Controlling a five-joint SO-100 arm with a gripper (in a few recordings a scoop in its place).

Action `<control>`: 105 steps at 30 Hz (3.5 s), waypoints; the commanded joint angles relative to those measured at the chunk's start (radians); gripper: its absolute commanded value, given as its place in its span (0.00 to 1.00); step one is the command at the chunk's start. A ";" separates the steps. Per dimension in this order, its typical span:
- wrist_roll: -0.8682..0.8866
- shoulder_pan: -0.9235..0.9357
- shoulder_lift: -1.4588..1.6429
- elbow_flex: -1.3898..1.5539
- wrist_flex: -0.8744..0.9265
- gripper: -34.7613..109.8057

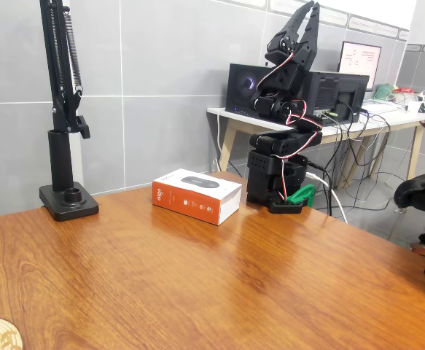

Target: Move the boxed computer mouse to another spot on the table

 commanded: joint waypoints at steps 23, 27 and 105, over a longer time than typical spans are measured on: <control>0.005 0.003 -0.009 0.002 -0.003 0.24; 0.005 0.003 -0.009 0.002 -0.003 0.24; 0.005 0.003 -0.009 0.002 -0.003 0.24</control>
